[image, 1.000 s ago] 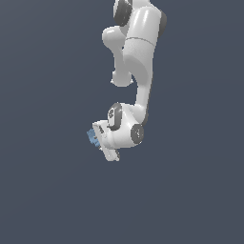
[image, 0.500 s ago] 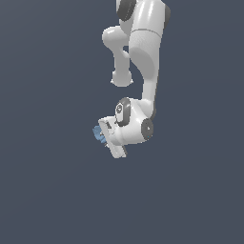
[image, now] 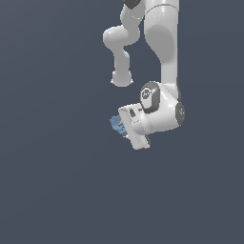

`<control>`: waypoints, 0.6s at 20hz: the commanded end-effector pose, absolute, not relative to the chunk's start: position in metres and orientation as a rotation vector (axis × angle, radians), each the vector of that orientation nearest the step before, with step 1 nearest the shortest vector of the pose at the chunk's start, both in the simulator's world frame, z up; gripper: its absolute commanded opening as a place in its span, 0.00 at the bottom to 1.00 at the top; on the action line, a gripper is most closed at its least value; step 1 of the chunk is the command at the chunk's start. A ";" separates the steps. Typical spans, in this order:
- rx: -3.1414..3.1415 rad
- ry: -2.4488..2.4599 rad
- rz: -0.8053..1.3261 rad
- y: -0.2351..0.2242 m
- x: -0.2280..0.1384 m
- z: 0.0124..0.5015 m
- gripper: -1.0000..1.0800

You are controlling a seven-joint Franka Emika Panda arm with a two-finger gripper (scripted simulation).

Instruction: Pick up the object and move it to a goal position.

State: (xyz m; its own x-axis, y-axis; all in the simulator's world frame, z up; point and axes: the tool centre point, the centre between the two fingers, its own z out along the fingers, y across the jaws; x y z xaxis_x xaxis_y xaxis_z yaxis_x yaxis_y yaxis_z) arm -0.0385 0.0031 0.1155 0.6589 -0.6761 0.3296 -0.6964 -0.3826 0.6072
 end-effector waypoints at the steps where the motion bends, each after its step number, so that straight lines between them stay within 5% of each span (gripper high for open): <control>1: 2.131 -1.057 0.034 0.030 -0.044 0.132 0.00; 12: 2.131 -1.057 0.034 0.143 -0.063 0.201 0.00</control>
State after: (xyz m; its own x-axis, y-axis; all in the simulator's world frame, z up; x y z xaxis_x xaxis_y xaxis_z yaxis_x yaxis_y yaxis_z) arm -0.0597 0.1281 0.1916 0.6598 -0.6756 0.3288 -0.6957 -0.3839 0.6071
